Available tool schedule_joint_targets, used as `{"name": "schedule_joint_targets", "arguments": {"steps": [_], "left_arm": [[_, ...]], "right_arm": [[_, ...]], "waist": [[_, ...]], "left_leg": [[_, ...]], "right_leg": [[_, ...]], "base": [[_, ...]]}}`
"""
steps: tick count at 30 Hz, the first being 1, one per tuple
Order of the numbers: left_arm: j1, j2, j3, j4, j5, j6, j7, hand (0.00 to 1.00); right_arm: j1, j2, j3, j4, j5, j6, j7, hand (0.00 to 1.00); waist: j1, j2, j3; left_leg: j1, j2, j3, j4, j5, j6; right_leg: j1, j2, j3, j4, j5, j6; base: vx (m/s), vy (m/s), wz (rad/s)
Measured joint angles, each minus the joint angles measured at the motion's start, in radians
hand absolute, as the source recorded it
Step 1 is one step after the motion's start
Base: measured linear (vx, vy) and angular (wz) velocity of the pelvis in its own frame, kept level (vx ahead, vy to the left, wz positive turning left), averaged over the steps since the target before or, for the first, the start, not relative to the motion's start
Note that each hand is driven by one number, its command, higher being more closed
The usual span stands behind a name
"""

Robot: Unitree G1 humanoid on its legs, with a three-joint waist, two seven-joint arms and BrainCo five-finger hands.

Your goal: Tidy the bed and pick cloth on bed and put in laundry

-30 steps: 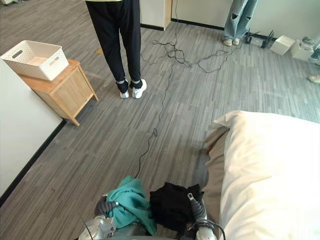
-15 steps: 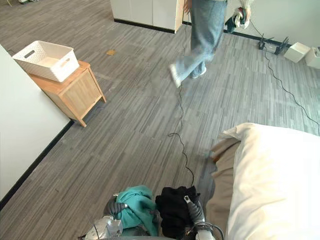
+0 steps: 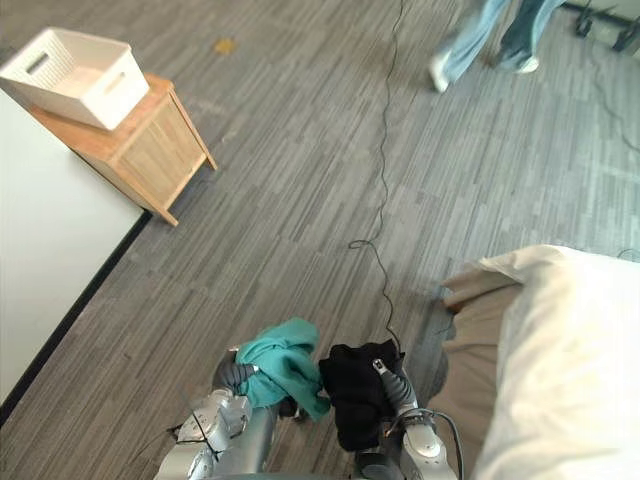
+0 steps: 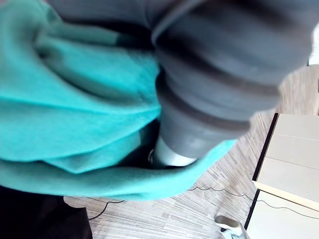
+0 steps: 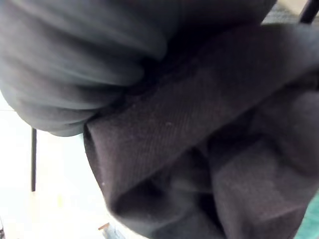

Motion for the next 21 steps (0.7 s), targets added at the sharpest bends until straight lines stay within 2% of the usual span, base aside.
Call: {"name": "schedule_joint_targets", "arguments": {"steps": [1, 2, 3, 4, 5, 6, 7, 8, 9, 10, 11, 12, 13, 14, 15, 16, 17, 18, 19, 20, 21], "left_arm": [[-0.015, -0.011, 0.009, -0.005, 0.0, 0.002, 0.002, 1.0], [-0.016, -0.017, 0.019, -0.014, 0.0, 0.002, 0.002, 1.0], [-0.012, -0.013, 0.045, -0.023, 0.001, 0.003, 0.002, 1.0], [0.015, -0.023, 0.036, -0.039, 0.001, -0.001, 0.0, 1.0], [0.035, -0.029, 0.037, -0.047, 0.002, -0.005, -0.001, 1.0], [0.024, -0.01, 0.028, -0.028, 0.002, -0.002, -0.001, 1.0], [0.018, 0.001, 0.018, -0.005, 0.001, 0.0, -0.001, 1.0], [0.021, 0.001, 0.019, 0.004, 0.0, 0.003, 0.001, 1.0], [0.032, 0.004, 0.018, 0.007, 0.0, 0.01, 0.004, 1.0], [0.037, 0.004, 0.012, 0.007, 0.0, 0.012, 0.004, 1.0], [0.047, 0.004, -0.004, 0.007, 0.001, 0.011, 0.004, 1.0], [0.045, 0.004, -0.018, 0.007, 0.001, 0.011, 0.004, 1.0], [0.039, 0.007, -0.029, 0.008, 0.001, 0.011, 0.004, 1.0], [0.026, 0.007, -0.033, 0.011, 0.002, 0.011, 0.004, 1.0], [0.006, 0.007, -0.047, 0.026, 0.007, 0.011, 0.004, 1.0], [-0.008, 0.005, -0.051, 0.033, 0.01, 0.011, 0.004, 1.0], [-0.024, 0.003, -0.058, 0.042, 0.011, 0.011, 0.004, 1.0], [-0.03, 0.004, -0.054, 0.043, 0.019, 0.01, 0.003, 1.0], [-0.027, 0.004, -0.045, 0.044, 0.023, 0.011, 0.003, 1.0], [-0.022, 0.007, -0.036, 0.045, 0.023, 0.01, 0.004, 1.0], [-0.051, -0.016, -0.017, 0.082, 0.028, 0.011, 0.01, 1.0]], "right_arm": [[-0.01, 0.006, -0.001, -0.006, 0.0, 0.002, 0.0, 1.0], [-0.012, 0.011, 0.0, -0.008, 0.0, 0.002, 0.001, 1.0], [-0.016, 0.033, -0.006, -0.008, -0.003, 0.005, 0.003, 1.0], [0.024, 0.051, -0.009, -0.009, -0.006, 0.001, 0.005, 1.0], [0.031, 0.048, -0.009, -0.013, -0.009, -0.005, 0.007, 1.0], [0.03, 0.062, -0.01, 0.003, -0.01, -0.006, 0.009, 1.0], [0.019, 0.064, -0.008, 0.023, -0.012, -0.004, 0.017, 1.0], [0.012, 0.063, -0.006, 0.033, -0.012, -0.004, 0.019, 1.0], [0.009, 0.064, -0.004, 0.041, -0.012, -0.003, 0.022, 1.0], [0.015, 0.063, -0.005, 0.041, -0.012, -0.003, 0.023, 1.0], [0.03, 0.061, -0.005, 0.039, -0.012, -0.004, 0.023, 1.0], [0.045, 0.06, -0.006, 0.035, -0.012, -0.006, 0.024, 1.0], [0.055, 0.062, -0.006, 0.029, -0.012, -0.008, 0.024, 1.0], [0.055, 0.063, -0.006, 0.03, -0.012, -0.008, 0.024, 1.0], [0.05, 0.063, -0.008, 0.016, -0.012, -0.012, 0.024, 1.0], [0.051, 0.061, -0.009, 0.008, -0.011, -0.013, 0.024, 1.0], [0.039, 0.057, -0.011, -0.01, -0.011, -0.018, 0.024, 1.0], [0.033, 0.058, -0.014, -0.014, -0.01, -0.02, 0.023, 1.0], [0.034, 0.057, -0.009, -0.012, -0.01, -0.019, 0.023, 1.0], [0.035, 0.057, -0.001, -0.01, -0.01, -0.018, 0.023, 1.0], [-0.024, 0.041, -0.001, -0.003, -0.012, -0.012, 0.022, 1.0]], "waist": [[0.005, -0.009, 0.003], [0.013, -0.011, 0.006], [0.037, -0.013, 0.012], [0.052, -0.043, -0.017], [0.057, -0.031, -0.027], [0.043, -0.066, -0.033], [0.036, -0.073, -0.032], [0.033, -0.068, -0.029], [0.018, -0.051, -0.021], [0.002, -0.037, -0.017], [-0.007, -0.001, -0.015], [-0.016, 0.027, -0.015], [-0.047, 0.05, -0.011], [-0.061, 0.053, -0.01], [-0.071, 0.066, -0.002], [-0.076, 0.067, -0.001], [-0.09, 0.086, 0.008], [-0.1, 0.089, 0.01], [-0.097, 0.088, 0.009], [-0.098, 0.092, 0.008], [-0.071, 0.158, 0.012]], "left_leg": [[-0.014, -0.007, 0.009, 0.055, -0.038, 0.035], [-0.023, 0.003, 0.012, 0.116, -0.064, 0.049], [-0.083, 0.031, 0.027, 0.308, -0.103, 0.065], [-0.058, 0.016, 0.012, 0.237, -0.106, 0.029], [-0.005, 0.015, 0.001, 0.16, -0.17, 0.041], [0.042, -0.031, -0.012, 0.149, -0.198, 0.049], [0.116, -0.052, -0.025, 0.119, -0.231, 0.053], [0.157, -0.057, -0.032, 0.1, -0.237, 0.054], [0.264, -0.071, -0.064, 0.024, -0.237, 0.053], [0.329, -0.072, -0.083, -0.021, -0.235, 0.049], [0.451, -0.058, -0.115, -0.115, -0.229, 0.04], [0.528, -0.039, -0.141, -0.171, -0.226, 0.035], [0.592, -0.013, -0.178, -0.202, -0.224, 0.032], [0.602, -0.006, -0.191, -0.2, -0.224, 0.032], [0.626, 0.01, -0.213, -0.197, -0.224, 0.03], [0.638, 0.022, -0.216, -0.194, -0.226, 0.004], [0.667, 0.06, -0.23, -0.184, -0.246, -0.06], [0.713, 0.092, -0.238, -0.185, -0.275, -0.13], [0.752, 0.118, -0.238, -0.184, -0.298, -0.173], [0.774, 0.136, -0.238, -0.178, -0.309, -0.194], [0.754, 0.214, -0.228, -0.123, -0.263, -0.263]], "right_leg": [[0.006, -0.015, -0.008, -0.003, 0.051, 0.02], [0.025, -0.018, -0.006, -0.006, 0.094, 0.03], [0.061, -0.01, 0.008, 0.012, 0.168, 0.044], [0.052, -0.024, 0.032, 0.12, 0.166, 0.085], [0.023, -0.018, 0.036, 0.227, 0.17, 0.126], [-0.038, -0.041, 0.077, 0.438, 0.204, 0.168], [-0.137, -0.048, 0.104, 0.684, 0.247, 0.181], [-0.172, -0.049, 0.099, 0.781, 0.247, 0.181], [-0.232, -0.051, 0.049, 0.94, 0.24, 0.172], [-0.258, -0.047, 0.02, 1.001, 0.221, 0.146], [-0.32, -0.031, -0.047, 1.089, 0.172, 0.062], [-0.382, -0.008, -0.095, 1.108, 0.127, -0.002], [-0.484, 0.005, -0.164, 1.065, 0.062, -0.037], [-0.522, 0.003, -0.184, 1.027, 0.045, -0.05], [-0.6, 0.004, -0.205, 0.89, 0.024, -0.056], [-0.634, 0.008, -0.205, 0.798, 0.027, -0.057], [-0.678, 0.029, -0.186, 0.58, 0.076, -0.053], [-0.694, 0.057, -0.14, 0.331, 0.2, -0.053], [-0.683, 0.079, -0.111, 0.194, 0.386, -0.075], [-0.665, 0.092, -0.096, 0.151, 0.536, -0.106], [-0.685, 0.159, -0.114, 0.234, 0.475, -0.148]], "base": [[0.79, 0.051, 0.25], [0.67, 0.042, 0.08], [0.59, 0.084, -0.06], [0.52, 0.099, -0.17], [0.44, 0.146, 0.2], [0.51, 0.07, 0.39], [0.55, 0.019, 0.47], [0.6, -0.059, 0.29], [0.47, -0.058, 0.29], [0.59, -0.062, 0.43], [0.59, -0.095, 0.4], [0.83, -0.213, 0.71], [0.59, -0.185, 0.76], [0.68, -0.327, 0.95], [0.45, -0.267, 0.66], [0.69, -0.424, 0.87], [0.61, -0.418, 0.91], [0.63, -0.456, 0.94], [0.69, -0.53, 0.66], [0.68, -0.469, -0.06], [0.8, -0.531, -0.01]]}}
